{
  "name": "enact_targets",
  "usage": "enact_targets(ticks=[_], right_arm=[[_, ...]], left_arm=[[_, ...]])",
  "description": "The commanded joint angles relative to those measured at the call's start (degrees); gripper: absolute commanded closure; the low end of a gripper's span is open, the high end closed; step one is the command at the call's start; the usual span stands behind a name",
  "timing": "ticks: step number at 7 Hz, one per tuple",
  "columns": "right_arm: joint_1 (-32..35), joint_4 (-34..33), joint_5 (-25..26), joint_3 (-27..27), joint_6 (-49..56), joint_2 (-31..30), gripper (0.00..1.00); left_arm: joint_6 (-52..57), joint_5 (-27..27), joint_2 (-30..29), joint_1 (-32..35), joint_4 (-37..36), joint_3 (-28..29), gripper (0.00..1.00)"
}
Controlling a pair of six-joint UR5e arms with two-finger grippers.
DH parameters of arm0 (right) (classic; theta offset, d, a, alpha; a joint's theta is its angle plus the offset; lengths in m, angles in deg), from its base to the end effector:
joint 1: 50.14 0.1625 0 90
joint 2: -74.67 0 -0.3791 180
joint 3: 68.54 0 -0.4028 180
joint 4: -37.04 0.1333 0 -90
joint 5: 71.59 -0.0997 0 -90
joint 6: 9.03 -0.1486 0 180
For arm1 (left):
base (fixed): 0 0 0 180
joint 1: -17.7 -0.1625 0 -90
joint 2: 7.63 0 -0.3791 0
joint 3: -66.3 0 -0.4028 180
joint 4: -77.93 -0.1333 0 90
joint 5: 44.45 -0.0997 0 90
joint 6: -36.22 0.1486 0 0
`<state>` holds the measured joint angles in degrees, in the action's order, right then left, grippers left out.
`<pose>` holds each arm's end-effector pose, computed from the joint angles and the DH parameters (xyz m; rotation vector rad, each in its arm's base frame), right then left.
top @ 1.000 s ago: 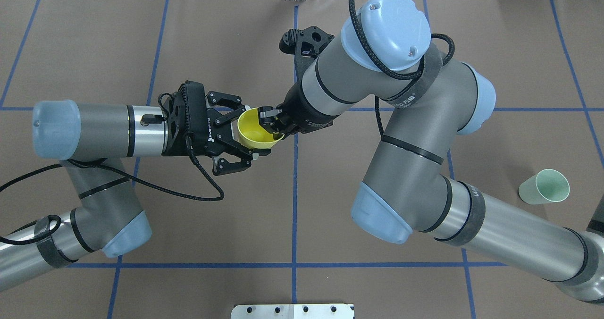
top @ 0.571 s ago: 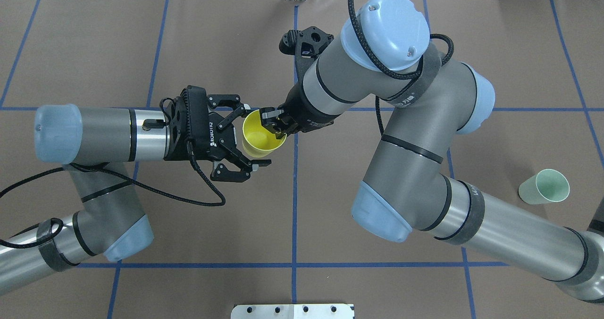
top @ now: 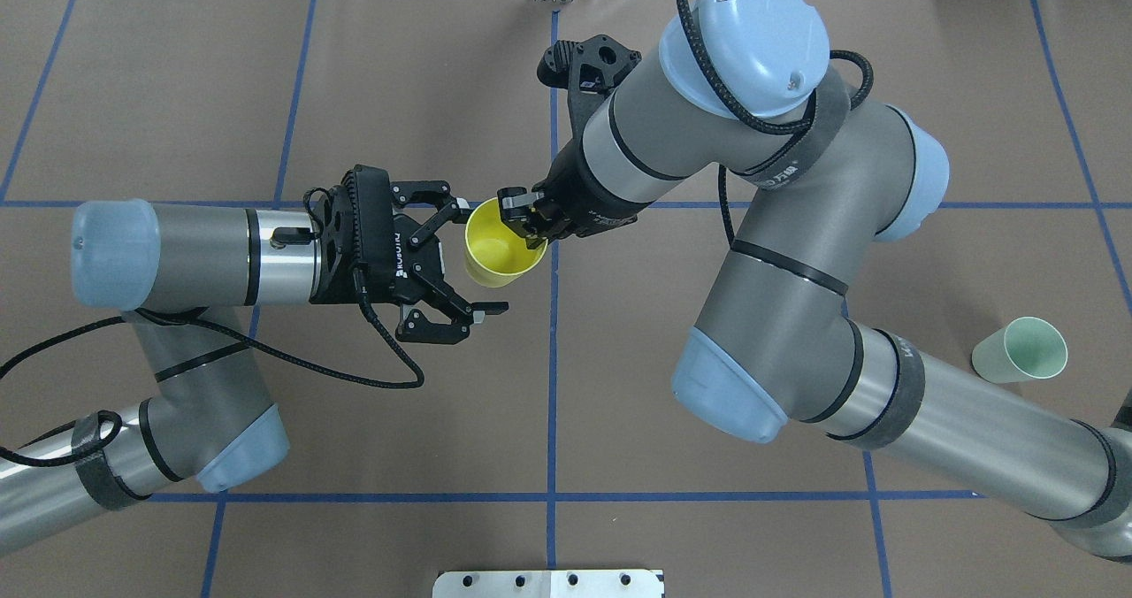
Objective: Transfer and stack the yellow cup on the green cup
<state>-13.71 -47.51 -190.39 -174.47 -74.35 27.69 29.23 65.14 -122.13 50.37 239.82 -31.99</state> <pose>-0.4678 -0.4219 0.0609 0.1723 -1.1705 -0.1017 0.4651 -0.3974 0.1574 1.4713 1.2236 0.9190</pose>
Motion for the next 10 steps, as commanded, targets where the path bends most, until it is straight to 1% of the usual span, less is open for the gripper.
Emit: enact_targets(ticks=[1, 2, 4, 5, 6, 7, 8, 9, 10], right_arm=[[3.6, -1.7, -0.8, -1.9, -0.1, -2.8, 1.0], [6.5, -3.8, -2.6, -1.9, 0.0, -3.5, 1.0], [12.7, -4.1, -3.5, -1.9, 1.0, -6.7, 1.0], [17.7, -4.8, -5.6, -1.6, 6.4, -8.8, 1.0], [23.6, -7.6, -9.7, -1.5, 16.1, -11.4, 1.0], [28.7, -9.8, -13.0, -0.9, 25.0, -13.6, 1.0], [32.3, -10.5, -14.9, -0.1, 33.3, -16.2, 1.0], [35.4, -10.6, -16.5, 0.0, 39.2, -19.0, 1.0], [38.4, -10.6, -18.5, 0.0, 45.1, -21.9, 1.0]], left_arm=[[-2.7, -0.3, 0.1, 0.0, 0.0, 0.2, 0.01], [-4.0, -0.8, 0.0, 0.0, 0.0, 0.2, 0.01], [-10.2, -10.0, 0.1, 0.0, -0.1, 1.5, 0.01], [-10.3, -10.4, 0.2, 0.3, -1.2, 2.5, 0.01], [-10.3, -11.5, 0.5, 1.5, -4.6, 3.4, 0.02], [-10.3, -13.0, 1.2, 3.5, -10.7, 3.5, 0.02], [-10.3, -13.0, 3.3, 5.9, -18.5, 3.3, 0.0], [-10.2, -12.3, 5.8, 9.2, -23.2, 3.3, 0.0], [-9.9, -10.0, 7.1, 13.1, -31.8, 3.0, 0.0]])
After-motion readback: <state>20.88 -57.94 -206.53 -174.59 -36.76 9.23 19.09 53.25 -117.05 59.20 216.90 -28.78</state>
